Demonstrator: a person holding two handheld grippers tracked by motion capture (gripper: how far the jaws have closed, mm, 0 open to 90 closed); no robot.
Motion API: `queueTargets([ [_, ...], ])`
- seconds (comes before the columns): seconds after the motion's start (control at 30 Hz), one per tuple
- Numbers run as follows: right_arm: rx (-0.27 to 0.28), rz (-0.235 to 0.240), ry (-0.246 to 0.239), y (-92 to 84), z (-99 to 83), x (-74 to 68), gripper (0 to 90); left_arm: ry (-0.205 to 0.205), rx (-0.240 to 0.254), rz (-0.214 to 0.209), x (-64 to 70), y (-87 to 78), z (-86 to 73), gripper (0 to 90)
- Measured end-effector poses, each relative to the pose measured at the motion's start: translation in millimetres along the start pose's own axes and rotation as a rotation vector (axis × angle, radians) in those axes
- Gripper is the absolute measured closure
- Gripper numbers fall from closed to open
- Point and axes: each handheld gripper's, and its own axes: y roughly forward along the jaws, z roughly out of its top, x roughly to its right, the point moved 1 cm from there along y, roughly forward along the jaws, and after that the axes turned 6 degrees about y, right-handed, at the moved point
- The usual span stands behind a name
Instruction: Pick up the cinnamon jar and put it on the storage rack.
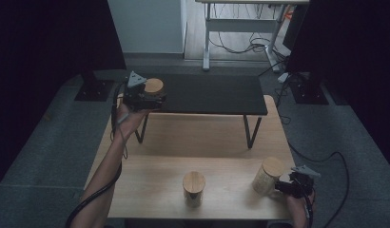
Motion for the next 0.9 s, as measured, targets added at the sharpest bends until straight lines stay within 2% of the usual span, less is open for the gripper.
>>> queueTargets([
  [0.27,0.0,0.0,0.0,0.0,0.0,0.0,6.8,-0.014,0.022,0.004,-2.8,-8.7,-2.4,4.2],
  [0.9,0.0,0.0,0.0,0.0,0.0,0.0,6.9,-0.031,0.051,-0.004,-2.4,-35.6,-21.1,4.4],
])
